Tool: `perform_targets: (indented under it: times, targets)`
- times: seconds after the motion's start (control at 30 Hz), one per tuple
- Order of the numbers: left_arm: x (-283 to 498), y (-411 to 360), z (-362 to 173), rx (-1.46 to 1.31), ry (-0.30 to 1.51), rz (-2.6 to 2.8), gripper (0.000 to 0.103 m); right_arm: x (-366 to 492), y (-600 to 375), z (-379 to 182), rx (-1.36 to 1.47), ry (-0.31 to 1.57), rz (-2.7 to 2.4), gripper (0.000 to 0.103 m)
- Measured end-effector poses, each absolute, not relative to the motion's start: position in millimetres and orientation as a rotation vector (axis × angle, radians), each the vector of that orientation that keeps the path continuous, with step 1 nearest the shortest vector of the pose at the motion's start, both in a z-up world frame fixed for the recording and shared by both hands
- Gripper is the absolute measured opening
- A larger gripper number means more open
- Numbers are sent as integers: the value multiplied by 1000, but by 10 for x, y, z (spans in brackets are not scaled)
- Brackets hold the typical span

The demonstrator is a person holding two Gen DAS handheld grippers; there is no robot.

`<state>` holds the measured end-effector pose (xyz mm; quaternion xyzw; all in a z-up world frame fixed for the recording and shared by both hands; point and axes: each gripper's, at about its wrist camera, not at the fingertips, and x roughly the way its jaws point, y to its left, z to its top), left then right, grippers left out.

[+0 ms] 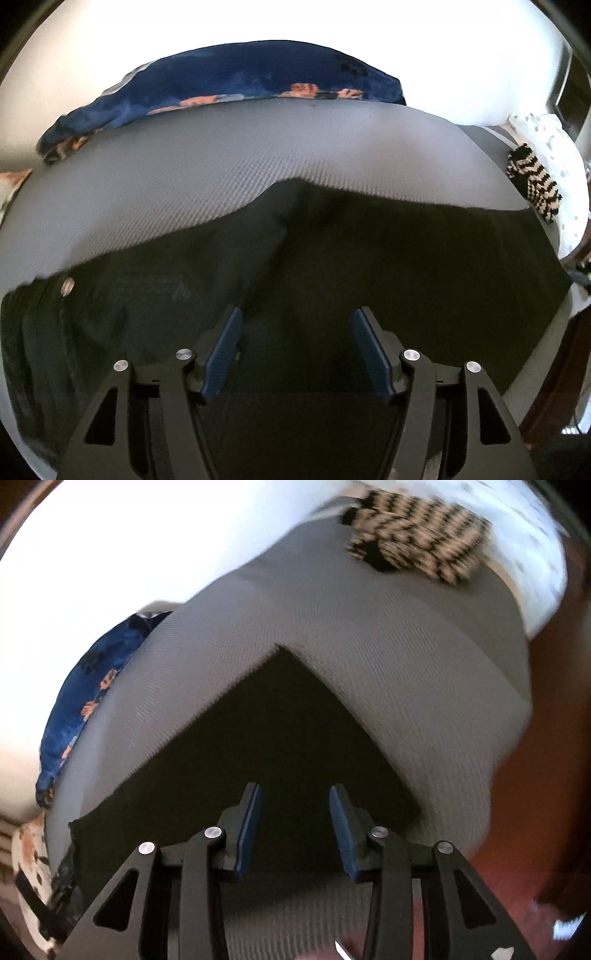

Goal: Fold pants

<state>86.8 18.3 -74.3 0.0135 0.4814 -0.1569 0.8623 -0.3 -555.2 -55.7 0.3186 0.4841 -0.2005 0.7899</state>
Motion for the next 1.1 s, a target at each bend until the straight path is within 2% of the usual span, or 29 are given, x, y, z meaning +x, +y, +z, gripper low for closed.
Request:
perform_targets:
  times: [0.2, 0.5, 0.57, 0.63, 0.67, 0.83, 1.1]
  targets:
    - [639, 411, -786, 7, 1017, -293, 65, -432, -5535, -737, 821, 1033, -454, 37]
    - [433, 790, -800, -46, 1015, -217, 66, -474, -5821, -912, 986, 868, -468, 35]
    - [412, 833, -801, -62, 1015, -218, 66, -461, -5916, -962, 1025, 839, -477, 29]
    - [402, 849, -799, -61, 1010, -211, 66, -436, -5974, -1017, 1064, 845, -454, 11]
    - [400, 849, -799, -60, 1009, -210, 66, -419, -5996, -1018, 1079, 844, -452, 10]
    - [444, 881, -766, -93, 1008, -215, 67, -282, -5873, -802, 1059, 809, -410, 8]
    - [435, 1043, -657, -133, 970, -213, 67, 558, -5016, -167, 914, 818, -132, 8]
